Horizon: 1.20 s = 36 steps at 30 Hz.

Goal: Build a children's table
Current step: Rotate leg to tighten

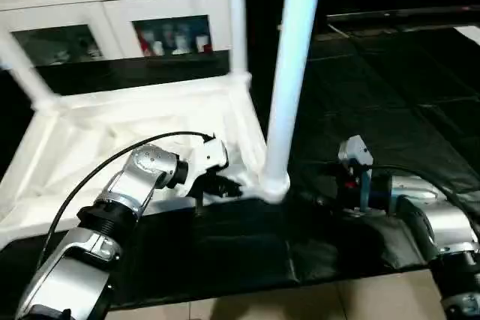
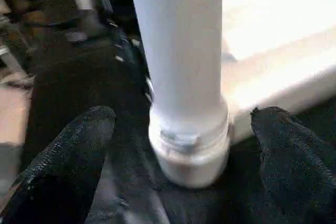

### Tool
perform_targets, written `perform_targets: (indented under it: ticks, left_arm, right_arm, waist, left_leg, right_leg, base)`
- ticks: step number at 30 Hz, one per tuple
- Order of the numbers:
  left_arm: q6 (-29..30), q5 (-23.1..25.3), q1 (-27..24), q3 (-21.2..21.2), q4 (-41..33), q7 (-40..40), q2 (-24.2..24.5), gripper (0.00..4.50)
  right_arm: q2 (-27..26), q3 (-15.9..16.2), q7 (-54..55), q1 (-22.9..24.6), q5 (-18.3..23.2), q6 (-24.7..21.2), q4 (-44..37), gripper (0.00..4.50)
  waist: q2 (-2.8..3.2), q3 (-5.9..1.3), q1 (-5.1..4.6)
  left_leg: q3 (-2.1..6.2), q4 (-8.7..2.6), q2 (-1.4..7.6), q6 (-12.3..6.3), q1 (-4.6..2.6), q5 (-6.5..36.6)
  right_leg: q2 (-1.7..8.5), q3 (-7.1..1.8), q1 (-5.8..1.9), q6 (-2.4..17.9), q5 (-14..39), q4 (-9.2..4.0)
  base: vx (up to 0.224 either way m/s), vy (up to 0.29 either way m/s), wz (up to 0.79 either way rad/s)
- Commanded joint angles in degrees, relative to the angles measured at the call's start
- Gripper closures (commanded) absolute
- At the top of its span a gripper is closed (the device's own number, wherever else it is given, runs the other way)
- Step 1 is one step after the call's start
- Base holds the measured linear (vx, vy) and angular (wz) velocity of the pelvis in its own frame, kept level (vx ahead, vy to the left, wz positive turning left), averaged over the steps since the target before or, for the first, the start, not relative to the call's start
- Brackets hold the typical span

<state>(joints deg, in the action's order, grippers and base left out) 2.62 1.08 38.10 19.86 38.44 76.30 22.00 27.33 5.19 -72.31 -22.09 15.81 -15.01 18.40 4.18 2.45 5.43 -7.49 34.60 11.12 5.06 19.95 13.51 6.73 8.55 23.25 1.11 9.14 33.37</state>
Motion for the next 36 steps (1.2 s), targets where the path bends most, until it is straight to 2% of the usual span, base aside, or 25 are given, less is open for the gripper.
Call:
perform_targets:
  ticks: [1,2,4,5,6,7,9,10,11,13,18,27,32,36]
  left_arm:
    - [-2.05,0.92,-0.26,3.22,0.05,4.89,0.14,4.5]
    - [-2.43,1.0,-0.24,3.46,0.12,5.53,0.1,4.5]
    - [-2.79,1.07,-0.2,3.56,0.26,6.04,0.04,4.5]
    - [-3.18,1.27,-0.06,3.95,0.06,6.75,-0.13,4.5]
    - [-3.39,1.39,0.04,4.1,0.0,7.02,-0.22,4.5]
    - [-3.6,1.53,0.17,4.26,-0.1,7.27,-0.33,4.5]
    - [-3.59,1.61,0.22,4.38,-0.27,7.38,-0.39,4.5]
    - [-4.08,1.65,0.28,4.8,-0.46,7.77,-0.18,4.5]
    - [-4.08,1.65,0.28,4.8,-0.46,7.77,-0.18,4.5]
    - [-4.52,1.63,0.16,5.19,-0.69,8.35,0.02,4.5]
    - [-5.47,2.3,-0.58,6.11,-1.72,9.56,0.23,4.5]
    - [-5.79,2.53,-0.56,6.77,-1.99,10.03,0.34,4.5]
    - [-5.78,2.87,-0.58,6.89,-1.74,10.33,0.35,4.5]
    - [-5.79,2.86,-0.57,7.04,-1.65,10.41,0.38,4.5]
  right_arm:
    - [0.65,1.25,-4.71,-1.81,1.05,1.32,0.15,0.03]
    - [0.7,1.44,-5.76,-2.23,1.18,1.41,0.44,0.03]
    - [0.76,1.56,-6.51,-2.52,1.28,1.49,0.67,0.03]
    - [0.38,2.51,-7.76,-3.73,0.82,2.12,1.93,0.21]
    - [0.18,3.0,-8.3,-4.3,0.54,2.49,2.59,0.32]
    - [-0.05,3.59,-8.86,-4.98,0.12,2.99,3.42,0.4]
    - [-0.29,4.29,-9.14,-5.57,-0.61,3.83,4.25,0.5]
    - [-0.5,6.02,-10.63,-6.74,-1.84,5.38,6.11,0.62]
    - [-0.5,6.02,-10.63,-6.74,-1.84,5.38,6.11,0.72]
    - [-0.76,6.81,-11.83,-7.72,-2.43,6.18,7.64,0.78]
    - [-1.77,7.88,-13.19,-10.2,-3.24,7.74,11.4,1.26]
    - [-2.27,8.86,-16.58,-11.27,-2.73,7.35,13.73,1.91]
    - [-2.84,8.81,-17.52,-11.27,-2.38,7.1,14.46,2.33]
    - [-2.9,9.03,-18.19,-11.24,-2.0,6.79,14.73,2.42]
  waist:
    - [-1.12,-4.17,0.21]
    - [-1.28,-4.15,0.32]
    - [-1.06,-4.11,0.67]
    - [-1.88,-4.1,0.86]
    - [-1.86,-4.14,1.02]
    - [-1.64,-4.06,1.16]
    - [-1.66,-4.01,1.17]
    - [-1.91,-3.97,1.21]
    - [-1.8,-3.97,1.27]
    - [-1.97,-4.05,1.22]
    - [-2.13,-4.27,1.44]
    - [-1.87,-4.35,2.24]
    - [-1.71,-4.37,2.26]
    - [-1.66,-4.34,2.23]
  left_leg:
    - [-0.85,-3.36,1.94,-9.63,0.64,-1.16]
    - [-0.88,-3.39,1.93,-9.61,0.67,-0.83]
    - [-0.87,-3.42,2.03,-9.09,0.63,-0.63]
    - [-1.05,-3.47,2.1,-8.78,0.48,-0.3]
    - [-0.99,-3.52,2.07,-8.51,0.55,-0.4]
    - [-1.36,-3.49,2.11,-7.77,0.53,0.18]
    - [-1.5,-3.54,2.24,-7.06,0.53,0.97]
    - [-1.62,-3.59,2.23,-6.46,0.42,1.77]
    - [-1.68,-3.65,2.16,-6.06,0.45,2.36]
    - [-1.73,-3.63,2.19,-5.96,0.47,2.27]
    - [-1.75,-3.38,2.22,-6.72,0.52,-0.31]
    - [-1.83,-3.23,2.28,-6.82,0.42,-0.33]
    - [-1.82,-3.24,2.28,-6.49,0.39,0.07]
    - [-1.8,-3.32,2.26,-5.98,0.43,0.93]
  right_leg:
    - [2.47,-3.44,-4.01,14.85,5.67,-2.1]
    - [2.5,-3.42,-4.03,14.89,6.19,-2.1]
    - [2.59,-3.5,-3.96,14.46,7.53,-2.14]
    - [2.54,-3.55,-3.83,14.18,8.26,-2.3]
    - [2.65,-3.52,-3.93,14.26,8.58,-2.05]
    - [2.65,-3.56,-3.69,13.91,9.84,-2.15]
    - [2.7,-3.6,-3.65,13.52,10.77,-2.15]
    - [2.67,-3.63,-3.57,13.06,11.67,-2.3]
    - [2.69,-3.64,-3.67,12.73,12.29,-2.36]
    - [2.67,-3.65,-3.61,12.76,11.95,-2.19]
    - [2.66,-3.7,-3.61,13.29,9.01,-1.73]
    - [2.57,-3.74,-3.53,13.87,8.04,-1.55]
    - [2.55,-3.7,-3.56,13.93,8.11,-1.62]
    - [2.51,-3.71,-3.63,13.87,8.44,-1.67]
  base:
    - [0.0,0.0,0.0]
    - [0.0,0.0,0.0]
    - [0.0,0.0,0.0]
    - [0.0,0.0,0.0]
    - [0.0,0.0,0.0]
    - [0.0,0.0,0.0]
    - [0.0,0.0,0.0]
    - [0.0,0.0,0.0]
    - [0.0,0.0,0.0]
    - [0.0,0.0,0.0]
    - [0.0,0.0,0.0]
    - [0.0,0.0,0.0]
    - [0.0,0.0,0.0]
    - [0.0,0.0,0.0]
